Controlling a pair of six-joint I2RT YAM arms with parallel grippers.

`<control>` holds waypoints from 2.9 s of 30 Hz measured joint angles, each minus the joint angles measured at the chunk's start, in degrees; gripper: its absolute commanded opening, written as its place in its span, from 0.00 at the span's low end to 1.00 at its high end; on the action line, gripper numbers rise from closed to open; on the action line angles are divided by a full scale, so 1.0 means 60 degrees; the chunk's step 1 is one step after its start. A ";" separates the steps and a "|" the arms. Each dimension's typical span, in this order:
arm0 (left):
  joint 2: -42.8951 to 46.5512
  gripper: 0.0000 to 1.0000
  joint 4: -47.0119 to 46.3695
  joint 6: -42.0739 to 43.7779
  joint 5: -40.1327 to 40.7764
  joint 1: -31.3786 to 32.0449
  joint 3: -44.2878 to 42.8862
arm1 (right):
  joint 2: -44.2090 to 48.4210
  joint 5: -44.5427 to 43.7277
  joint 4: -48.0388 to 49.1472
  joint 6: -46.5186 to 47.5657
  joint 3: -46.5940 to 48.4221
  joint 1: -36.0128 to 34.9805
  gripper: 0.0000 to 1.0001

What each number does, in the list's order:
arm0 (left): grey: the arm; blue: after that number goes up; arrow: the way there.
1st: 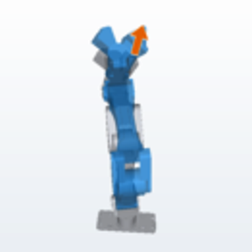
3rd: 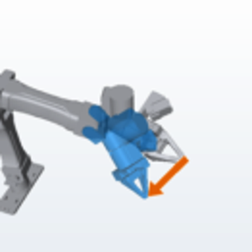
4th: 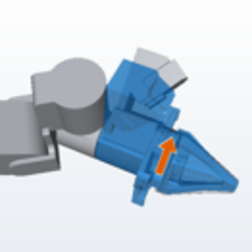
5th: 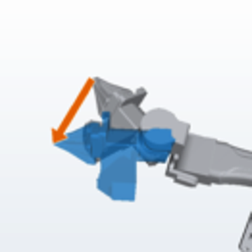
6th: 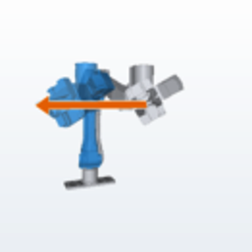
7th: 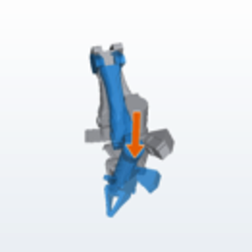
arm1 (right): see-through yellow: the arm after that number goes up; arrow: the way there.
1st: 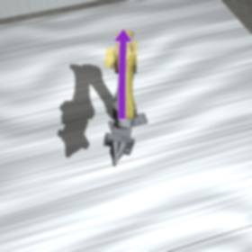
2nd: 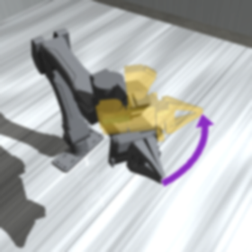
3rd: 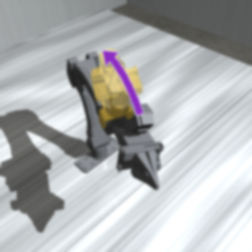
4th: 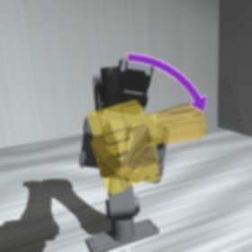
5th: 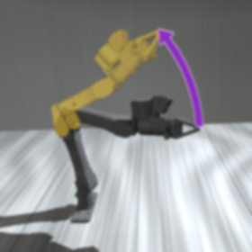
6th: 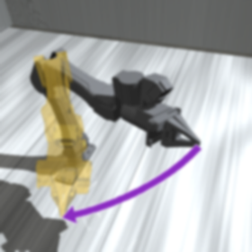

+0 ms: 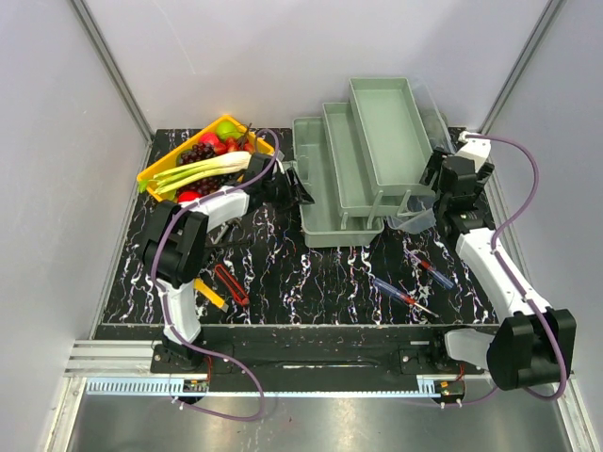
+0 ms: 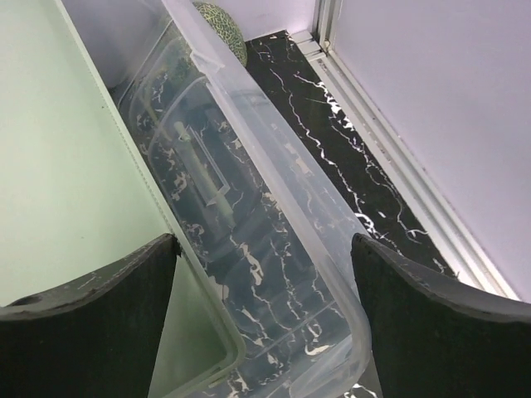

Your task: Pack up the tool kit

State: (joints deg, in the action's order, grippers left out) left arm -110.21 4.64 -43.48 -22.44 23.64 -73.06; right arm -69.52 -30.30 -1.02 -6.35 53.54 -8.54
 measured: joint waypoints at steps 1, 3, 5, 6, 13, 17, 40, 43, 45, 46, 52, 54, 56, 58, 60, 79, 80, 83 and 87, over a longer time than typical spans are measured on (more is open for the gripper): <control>-0.0044 0.57 0.0007 0.0004 0.0000 -0.0007 0.0000 | 0.0026 0.0004 0.0066 -0.0157 -0.0055 0.0011 0.96; -0.0127 0.57 0.0047 -0.0004 -0.0004 -0.0033 0.0000 | 0.0117 0.0018 0.0175 -0.0441 -0.0178 0.0033 0.98; -0.0178 0.56 0.0066 -0.0007 -0.0007 -0.0055 0.0000 | 0.0262 0.0142 0.0237 -0.0721 -0.0295 0.0076 0.98; -0.0200 0.56 0.0073 -0.0007 -0.0026 -0.0069 0.0007 | 0.0342 0.0222 0.0226 -0.0838 -0.0331 0.0113 0.98; -0.0306 0.53 0.0149 -0.0011 -0.0164 -0.0186 0.0080 | 0.0601 0.0678 0.0025 -0.1344 -0.0372 0.0251 0.97; -0.0324 0.52 0.0135 -0.0007 -0.0255 -0.0251 0.0080 | 0.0699 0.0805 -0.0168 -0.1537 -0.0379 0.0350 0.93; -0.0361 0.50 0.0076 0.0175 -0.0339 -0.0466 0.0080 | 0.1676 0.3475 -0.1570 -0.3850 -0.0801 0.1880 1.00; -0.0361 0.50 0.0073 0.0178 -0.0335 -0.0499 0.0080 | 0.1690 0.3486 -0.2036 -0.4040 -0.0652 0.1905 0.99; -0.0361 0.50 0.0066 0.0178 -0.0335 -0.0506 0.0080 | 0.1727 0.3504 -0.2248 -0.4076 -0.0605 0.1927 0.99; -0.0361 0.50 0.0066 0.0178 -0.0335 -0.0514 0.0080 | 0.1756 0.3508 -0.2357 -0.4069 -0.0597 0.1931 0.99; -0.0382 0.53 0.0022 0.0189 -0.0342 -0.0532 0.0076 | 0.1843 0.3632 -0.2856 -0.3872 -0.0477 0.1953 1.00; -0.0393 0.55 -0.0007 0.0197 -0.0353 -0.0532 0.0076 | 0.1861 0.3676 -0.3024 -0.3792 -0.0401 0.1978 0.99; -0.0401 0.56 -0.0022 0.0186 -0.0372 -0.0535 0.0076 | 0.1902 0.3650 -0.3231 -0.3705 -0.0331 0.1989 0.99; -0.0404 0.58 -0.0018 0.0186 -0.0372 -0.0535 0.0076 | 0.1945 0.3512 -0.3581 -0.3617 -0.0160 0.1989 1.00; -0.0430 0.59 0.0076 0.0182 -0.0375 -0.0543 0.0076 | 0.1982 0.3351 -0.4000 -0.3486 0.0055 0.1993 0.99; -0.0444 0.93 0.0484 0.0215 -0.0372 -0.0659 0.0087 | 0.1894 0.5869 -0.5847 -0.1894 0.2455 0.2007 0.99; -0.0444 0.97 0.0539 0.0240 -0.0375 -0.0674 0.0087 | 0.1869 0.6062 -0.5927 -0.1891 0.2630 0.2007 1.00; -0.0342 0.99 0.0714 0.0324 -0.0375 -0.0710 0.0087 | 0.1770 0.6495 -0.6229 -0.1861 0.3224 0.2011 1.00; 0.0204 0.99 0.1224 0.0634 -0.0313 -0.0721 -0.0106 | 0.1636 0.7056 -0.6626 -0.1759 0.3989 0.2011 0.99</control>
State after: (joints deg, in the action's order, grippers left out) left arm -108.99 11.99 -39.68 -24.32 19.31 -73.69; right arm -59.70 12.03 -40.77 -16.91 77.47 3.53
